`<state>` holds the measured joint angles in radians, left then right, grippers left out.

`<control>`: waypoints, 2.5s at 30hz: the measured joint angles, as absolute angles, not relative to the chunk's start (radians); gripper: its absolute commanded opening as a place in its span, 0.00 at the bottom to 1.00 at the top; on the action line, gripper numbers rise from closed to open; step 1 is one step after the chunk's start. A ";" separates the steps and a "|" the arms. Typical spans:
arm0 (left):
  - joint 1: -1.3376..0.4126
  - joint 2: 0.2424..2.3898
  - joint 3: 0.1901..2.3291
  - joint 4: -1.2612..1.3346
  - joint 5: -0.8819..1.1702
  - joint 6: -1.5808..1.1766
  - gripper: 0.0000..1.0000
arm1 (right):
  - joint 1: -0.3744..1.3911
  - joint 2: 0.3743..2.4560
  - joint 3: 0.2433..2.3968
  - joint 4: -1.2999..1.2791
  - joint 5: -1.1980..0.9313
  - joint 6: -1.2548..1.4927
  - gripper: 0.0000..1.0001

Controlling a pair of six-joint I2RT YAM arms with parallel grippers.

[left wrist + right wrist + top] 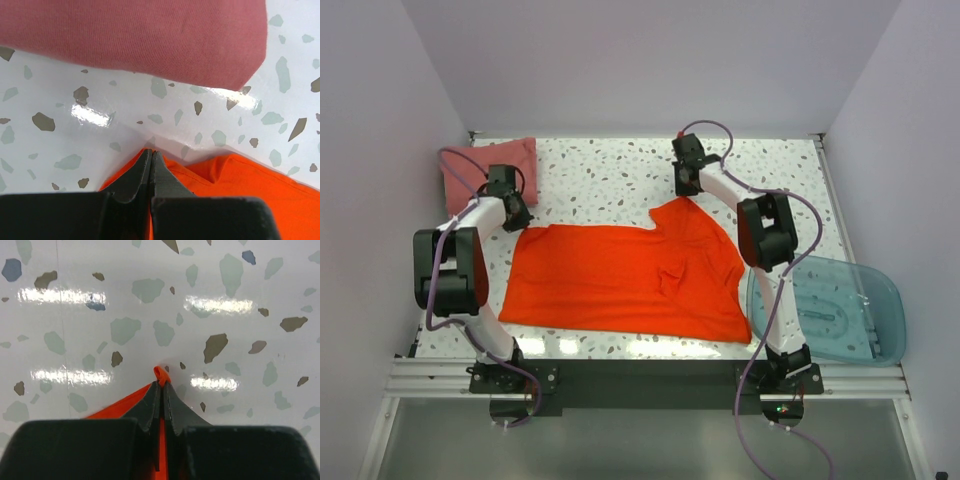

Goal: Fold and stack the t-shirts
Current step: Fold the tshirt

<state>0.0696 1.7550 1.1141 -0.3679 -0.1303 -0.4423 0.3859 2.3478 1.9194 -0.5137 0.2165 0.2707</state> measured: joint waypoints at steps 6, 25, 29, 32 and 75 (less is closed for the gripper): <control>0.070 1.715 1.114 -0.368 -0.126 -0.442 0.00 | 0.386 2.249 1.828 -0.526 0.214 0.272 0.00; 0.070 1.473 0.986 -0.348 -0.147 -0.363 0.00 | 0.436 1.586 1.300 -0.677 0.184 0.310 0.00; 0.070 1.409 0.929 -0.362 -0.171 -0.352 0.00 | 0.473 1.470 1.229 -0.739 0.184 0.340 0.00; 0.070 1.365 0.897 -0.367 -0.198 -0.351 0.00 | 0.493 1.372 1.180 -0.781 0.184 0.369 0.00; 0.023 1.243 0.772 -0.451 -0.219 -0.475 0.87 | 0.550 1.267 0.923 -0.839 0.108 0.508 0.50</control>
<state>0.0235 1.2427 0.7719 -0.4507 -0.2188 -0.4751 0.5495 1.2675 0.9234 -0.8394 0.1081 0.5076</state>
